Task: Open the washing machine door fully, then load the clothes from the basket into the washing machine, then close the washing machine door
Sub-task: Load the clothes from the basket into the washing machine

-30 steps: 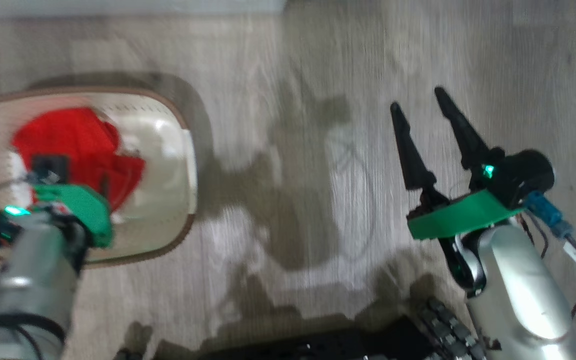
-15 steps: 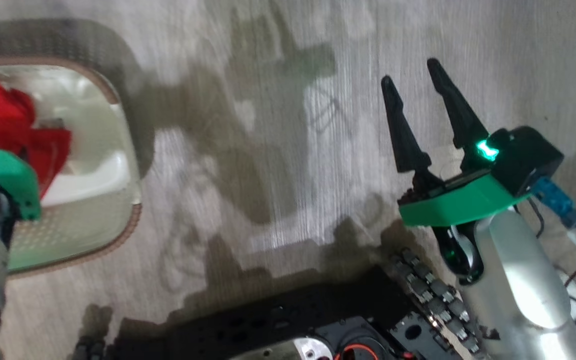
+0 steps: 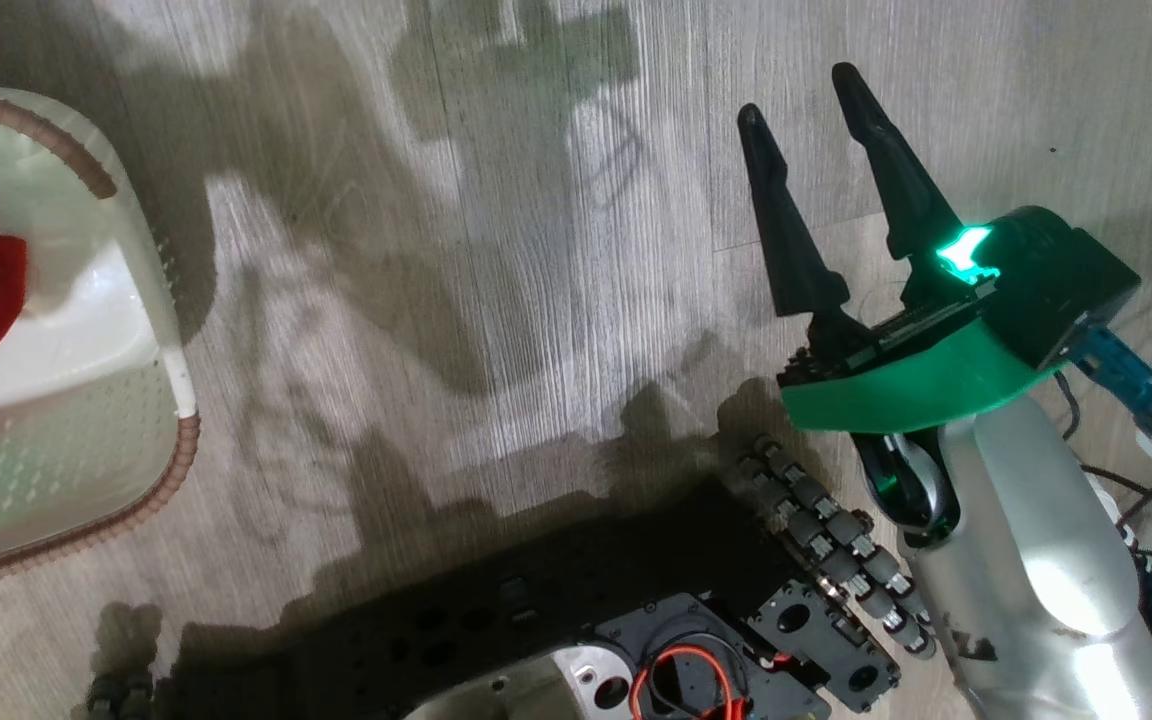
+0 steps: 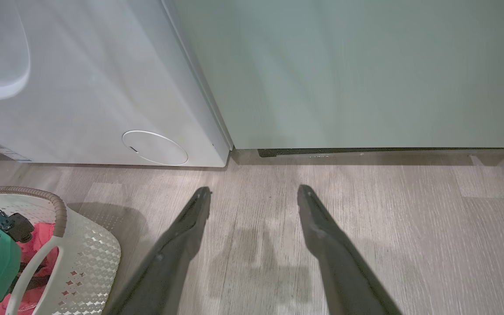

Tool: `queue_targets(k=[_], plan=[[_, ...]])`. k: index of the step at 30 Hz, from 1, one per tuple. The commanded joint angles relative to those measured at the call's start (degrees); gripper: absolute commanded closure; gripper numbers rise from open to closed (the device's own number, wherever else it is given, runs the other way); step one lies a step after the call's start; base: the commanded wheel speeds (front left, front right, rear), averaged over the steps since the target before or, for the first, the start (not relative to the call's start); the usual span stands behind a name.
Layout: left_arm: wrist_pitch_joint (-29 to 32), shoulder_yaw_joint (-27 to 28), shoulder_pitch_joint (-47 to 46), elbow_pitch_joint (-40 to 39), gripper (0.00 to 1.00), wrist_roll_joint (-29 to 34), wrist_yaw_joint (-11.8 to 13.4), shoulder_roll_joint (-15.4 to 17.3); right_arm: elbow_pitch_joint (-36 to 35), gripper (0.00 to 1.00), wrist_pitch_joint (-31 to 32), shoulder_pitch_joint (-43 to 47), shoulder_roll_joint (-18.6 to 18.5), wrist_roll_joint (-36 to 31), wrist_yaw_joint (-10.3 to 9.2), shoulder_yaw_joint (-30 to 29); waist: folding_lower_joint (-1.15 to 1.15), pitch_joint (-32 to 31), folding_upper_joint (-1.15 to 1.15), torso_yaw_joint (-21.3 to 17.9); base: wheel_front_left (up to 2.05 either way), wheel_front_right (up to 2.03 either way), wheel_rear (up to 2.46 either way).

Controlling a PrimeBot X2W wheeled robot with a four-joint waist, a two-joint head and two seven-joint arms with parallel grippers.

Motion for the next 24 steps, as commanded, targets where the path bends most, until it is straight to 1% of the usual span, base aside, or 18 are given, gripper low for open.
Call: queue_targets(k=[1,6,10,14,16,18,19,20,21,24], plan=[[0.4,0.6,1.7,0.2,0.0,0.8,0.5,3.1,-1.6,0.0,-0.4,2.8,0.4,0.3,0.0,1.1,-0.01,0.2,0.0,0.0,0.0,0.0,0.0],[3.1,-0.1,1.4,0.2,0.0,0.7,0.5,2.8,-1.9,0.0,-0.4,3.2,0.4,0.0,0.0,0.6,-0.01,0.6,0.0,0.1,0.0,0.0,0.0],[4.0,0.0,1.3,0.2,0.0,-0.1,0.6,2.3,-2.1,0.0,-0.4,3.3,0.4,-0.1,0.0,0.7,-0.01,0.7,0.0,0.2,0.0,0.0,0.0],[4.2,0.6,1.2,0.2,0.0,-1.5,0.9,1.1,-2.3,0.0,-0.4,3.3,0.4,0.1,0.0,0.6,-0.01,0.8,0.0,0.3,0.0,0.0,0.0],[4.5,1.7,1.2,0.2,0.0,-2.9,1.0,0.4,-2.4,0.0,-0.4,3.4,0.4,1.8,0.0,0.2,-0.01,0.8,0.0,0.5,0.0,0.0,0.0],[5.2,2.0,1.4,0.2,0.0,-3.6,0.8,-0.1,-2.4,0.0,-0.4,3.0,0.4,1.6,0.0,0.2,-0.01,0.8,0.0,0.5,0.0,0.0,0.0],[5.5,2.2,1.4,0.2,0.21,-4.0,0.8,-0.2,-2.4,0.0,-0.4,2.8,0.4,1.6,0.0,0.2,-0.01,0.7,0.0,0.6,0.0,0.0,0.0],[5.7,2.4,1.3,0.2,0.65,-4.3,0.7,-0.3,-2.4,0.0,-0.4,2.7,0.4,1.5,0.0,0.2,-0.01,0.7,0.0,0.6,0.0,0.0,0.0],[5.8,2.5,1.4,0.2,1.0,-4.7,0.4,-0.4,-2.4,0.0,-0.4,2.5,0.4,1.4,0.0,0.3,-0.01,0.7,0.0,0.7,0.0,0.0,0.0],[5.3,3.3,1.4,0.2,1.0,-6.0,0.0,-0.6,-2.3,0.0,-0.4,2.0,0.4,0.6,0.0,0.5,-0.01,0.6,0.0,0.7,0.0,0.0,0.0]])
